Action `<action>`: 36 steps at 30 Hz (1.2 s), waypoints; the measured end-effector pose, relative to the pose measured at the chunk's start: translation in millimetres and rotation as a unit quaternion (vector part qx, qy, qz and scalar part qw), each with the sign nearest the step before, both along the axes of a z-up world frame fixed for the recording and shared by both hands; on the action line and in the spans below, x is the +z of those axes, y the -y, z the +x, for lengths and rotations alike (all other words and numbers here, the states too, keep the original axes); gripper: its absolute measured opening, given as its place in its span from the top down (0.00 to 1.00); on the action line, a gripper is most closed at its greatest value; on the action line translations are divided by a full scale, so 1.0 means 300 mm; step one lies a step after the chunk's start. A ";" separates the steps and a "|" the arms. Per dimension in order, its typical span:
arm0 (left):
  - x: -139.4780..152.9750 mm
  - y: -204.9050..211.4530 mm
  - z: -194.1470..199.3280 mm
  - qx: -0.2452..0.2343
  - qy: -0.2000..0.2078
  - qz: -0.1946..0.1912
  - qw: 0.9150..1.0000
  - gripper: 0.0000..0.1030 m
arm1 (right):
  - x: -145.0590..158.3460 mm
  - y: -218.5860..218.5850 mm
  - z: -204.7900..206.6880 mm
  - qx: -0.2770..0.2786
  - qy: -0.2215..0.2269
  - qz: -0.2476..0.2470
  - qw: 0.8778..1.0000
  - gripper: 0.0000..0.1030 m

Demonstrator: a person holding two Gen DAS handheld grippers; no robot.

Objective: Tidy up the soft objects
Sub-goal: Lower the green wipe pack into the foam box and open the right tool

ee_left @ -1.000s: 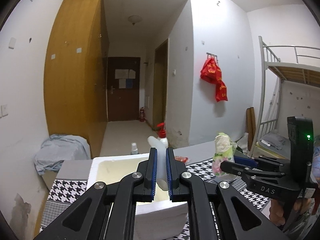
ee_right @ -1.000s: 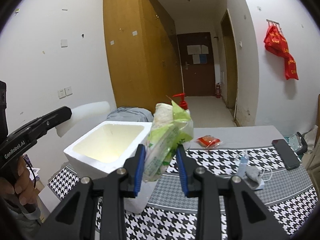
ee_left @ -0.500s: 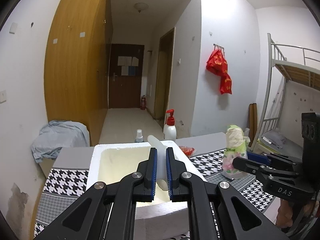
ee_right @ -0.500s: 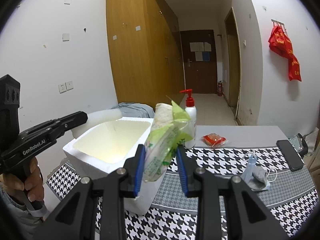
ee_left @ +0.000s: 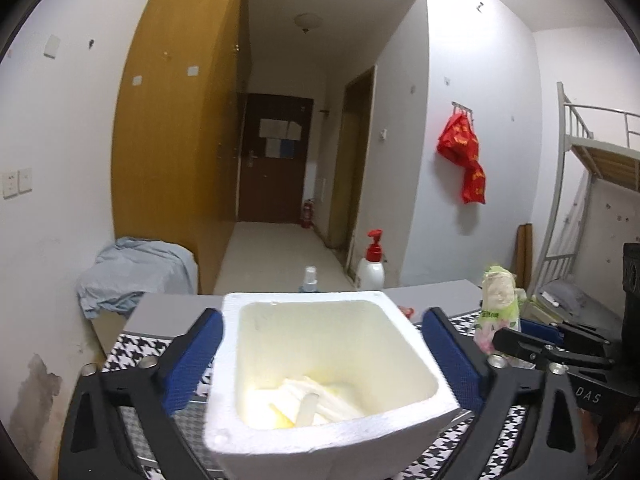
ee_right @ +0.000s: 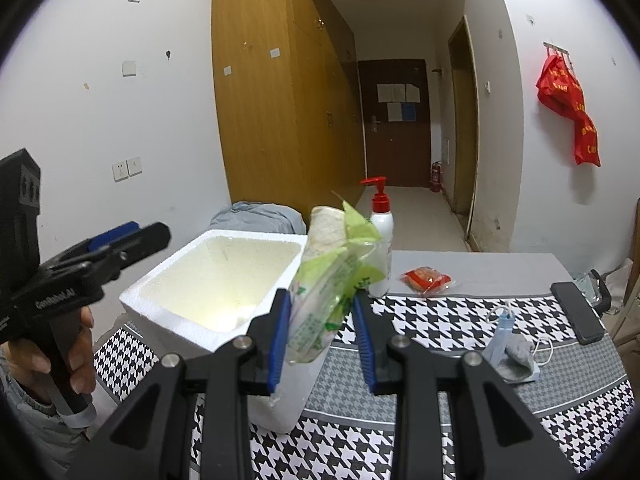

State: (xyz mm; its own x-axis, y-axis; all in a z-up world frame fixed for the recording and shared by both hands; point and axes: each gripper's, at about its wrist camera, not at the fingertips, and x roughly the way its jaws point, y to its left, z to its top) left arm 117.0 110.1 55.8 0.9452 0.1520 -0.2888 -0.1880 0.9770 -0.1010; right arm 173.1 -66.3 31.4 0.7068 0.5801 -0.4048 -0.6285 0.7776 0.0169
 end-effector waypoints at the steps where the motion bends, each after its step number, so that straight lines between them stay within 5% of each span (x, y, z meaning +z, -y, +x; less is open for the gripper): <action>1: 0.000 -0.002 -0.004 0.005 0.000 0.004 1.000 0.01 | 0.000 -0.003 0.000 0.001 0.000 -0.001 1.000 0.66; 36: -0.030 -0.130 -0.212 0.095 0.010 0.009 0.995 0.01 | -0.011 -0.252 -0.008 0.072 -0.016 -0.018 0.997 0.66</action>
State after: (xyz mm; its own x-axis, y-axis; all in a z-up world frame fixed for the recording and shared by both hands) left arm 53.5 149.0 46.8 0.9047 0.3327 -0.2663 -0.3670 0.9258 -0.0902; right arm 170.6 9.2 28.2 0.6036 0.6588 -0.4490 -0.7332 0.6799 0.0119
